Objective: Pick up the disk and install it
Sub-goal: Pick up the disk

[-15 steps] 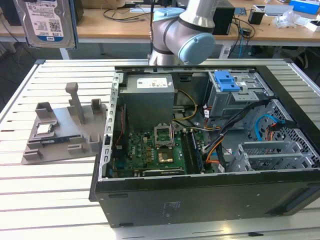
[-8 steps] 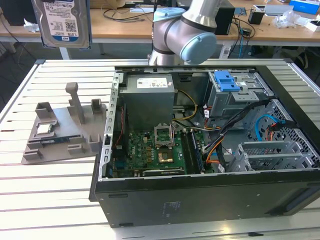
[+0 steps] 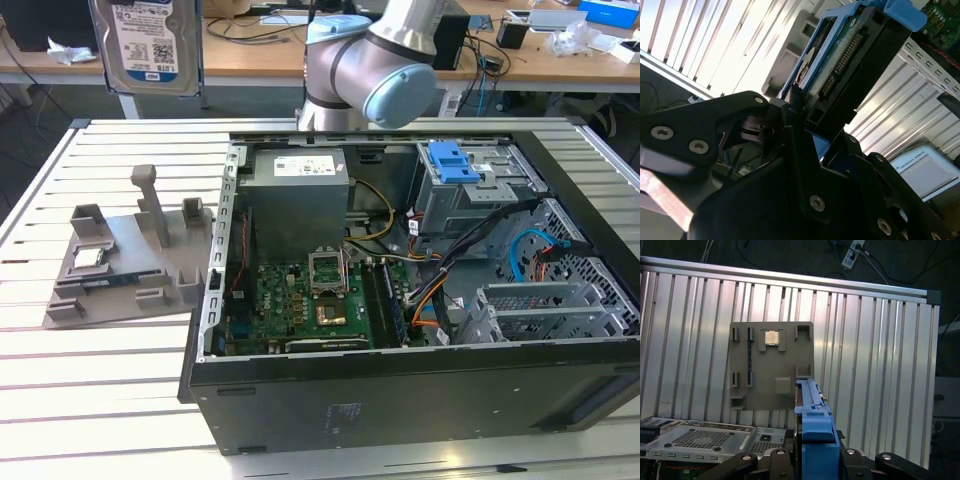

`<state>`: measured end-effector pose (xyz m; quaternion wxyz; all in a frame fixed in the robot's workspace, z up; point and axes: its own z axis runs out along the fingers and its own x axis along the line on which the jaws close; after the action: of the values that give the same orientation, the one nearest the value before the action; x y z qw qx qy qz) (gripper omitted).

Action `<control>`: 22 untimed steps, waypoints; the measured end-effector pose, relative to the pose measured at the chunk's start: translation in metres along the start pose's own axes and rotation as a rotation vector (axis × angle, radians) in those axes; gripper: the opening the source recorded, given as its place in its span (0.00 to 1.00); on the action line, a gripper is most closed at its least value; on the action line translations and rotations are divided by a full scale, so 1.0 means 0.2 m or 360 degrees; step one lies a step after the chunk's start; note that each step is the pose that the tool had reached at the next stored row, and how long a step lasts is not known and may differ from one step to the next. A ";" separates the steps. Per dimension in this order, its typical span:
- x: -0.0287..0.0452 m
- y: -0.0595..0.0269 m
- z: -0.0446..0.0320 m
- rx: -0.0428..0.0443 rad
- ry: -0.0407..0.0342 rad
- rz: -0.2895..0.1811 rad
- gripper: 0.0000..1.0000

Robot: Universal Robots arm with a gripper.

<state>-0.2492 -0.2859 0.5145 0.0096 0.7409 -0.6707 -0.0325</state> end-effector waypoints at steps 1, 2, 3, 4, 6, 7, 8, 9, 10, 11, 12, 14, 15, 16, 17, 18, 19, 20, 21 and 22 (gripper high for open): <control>0.002 -0.013 0.000 -0.0001 0.0001 0.0000 0.37; 0.004 -0.028 -0.001 -0.0002 0.0001 0.0000 0.37; 0.007 -0.048 -0.002 -0.0002 0.0002 0.0001 0.37; 0.009 -0.059 -0.003 -0.0003 0.0003 0.0001 0.37; 0.012 -0.085 -0.003 -0.0003 0.0004 0.0001 0.37; 0.013 -0.098 -0.004 -0.0004 0.0004 0.0001 0.37; 0.014 -0.110 -0.004 -0.0004 0.0004 0.0001 0.37; 0.016 -0.125 -0.005 -0.0004 0.0005 0.0001 0.37; 0.017 -0.140 -0.006 -0.0005 0.0005 0.0001 0.37; 0.019 -0.157 -0.007 -0.0005 0.0005 0.0001 0.37; 0.022 -0.184 -0.008 -0.0007 0.0006 0.0001 0.37; 0.025 -0.220 -0.010 -0.0008 0.0007 0.0001 0.37; 0.027 -0.240 -0.011 -0.0009 0.0007 0.0001 0.37; 0.029 -0.258 -0.011 -0.0010 0.0007 0.0001 0.37; 0.031 -0.277 -0.012 -0.0010 0.0008 0.0002 0.37; 0.034 -0.304 -0.014 -0.0012 0.0008 0.0002 0.37; 0.036 -0.330 -0.015 -0.0013 0.0009 0.0001 0.37; 0.040 -0.366 -0.017 -0.0015 0.0009 0.0002 0.37; 0.043 -0.401 -0.019 -0.0016 0.0010 0.0002 0.37; 0.046 -0.425 -0.021 -0.0017 0.0010 0.0002 0.37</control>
<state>-0.1636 -0.2865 0.5134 0.0157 0.7406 -0.6709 -0.0338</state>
